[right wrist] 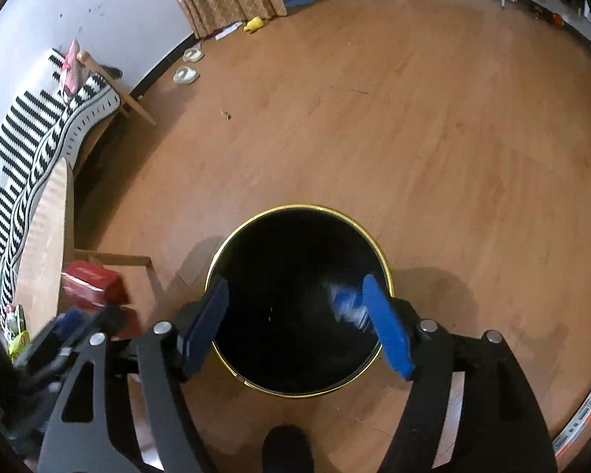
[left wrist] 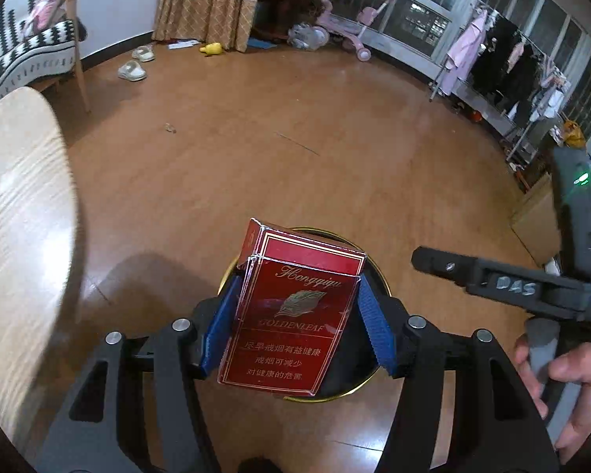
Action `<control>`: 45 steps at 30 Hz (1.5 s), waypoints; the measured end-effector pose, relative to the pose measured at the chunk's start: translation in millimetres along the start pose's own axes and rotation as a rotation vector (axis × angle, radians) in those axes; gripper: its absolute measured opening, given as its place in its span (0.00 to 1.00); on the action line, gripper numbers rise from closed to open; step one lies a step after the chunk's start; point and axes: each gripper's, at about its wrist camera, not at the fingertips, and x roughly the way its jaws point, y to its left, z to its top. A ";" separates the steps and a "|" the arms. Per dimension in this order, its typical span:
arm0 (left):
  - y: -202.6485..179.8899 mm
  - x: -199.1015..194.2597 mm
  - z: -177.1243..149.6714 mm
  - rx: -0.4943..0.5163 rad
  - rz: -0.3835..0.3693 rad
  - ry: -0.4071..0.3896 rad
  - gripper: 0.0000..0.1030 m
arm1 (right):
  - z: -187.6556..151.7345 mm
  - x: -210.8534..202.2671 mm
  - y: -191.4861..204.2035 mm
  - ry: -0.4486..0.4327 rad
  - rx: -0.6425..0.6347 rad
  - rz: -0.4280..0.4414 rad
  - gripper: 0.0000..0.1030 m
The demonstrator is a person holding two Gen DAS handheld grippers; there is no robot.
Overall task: Collect trash
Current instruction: 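Carry both items to the black bin and release the white-blue bag from the right tool, then release the red cigarette box into the bin with the left tool, then grasp the white tissue with the left tool while the right tool grasps the yellow-green snack bag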
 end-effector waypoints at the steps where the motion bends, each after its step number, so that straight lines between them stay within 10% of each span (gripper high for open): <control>1: -2.9 4.6 0.7 0.005 -0.006 0.001 0.57 | 0.2 -4.3 -0.7 -0.010 0.006 0.000 0.69; 6: -14.0 18.8 -2.0 0.027 -0.016 -0.016 0.88 | 2.1 -25.0 -6.5 -0.066 0.038 -0.005 0.73; 19: 26.7 -55.4 -4.9 0.001 0.045 -0.069 0.93 | -2.4 -32.0 47.0 -0.105 -0.035 0.019 0.81; 35: 279.7 -308.4 -109.2 -0.385 0.471 -0.265 0.93 | -102.6 -22.5 394.4 -0.013 -0.557 0.338 0.82; 45: 441.6 -414.0 -226.2 -0.667 0.714 -0.250 0.93 | -173.4 -12.0 516.4 0.033 -0.746 0.372 0.82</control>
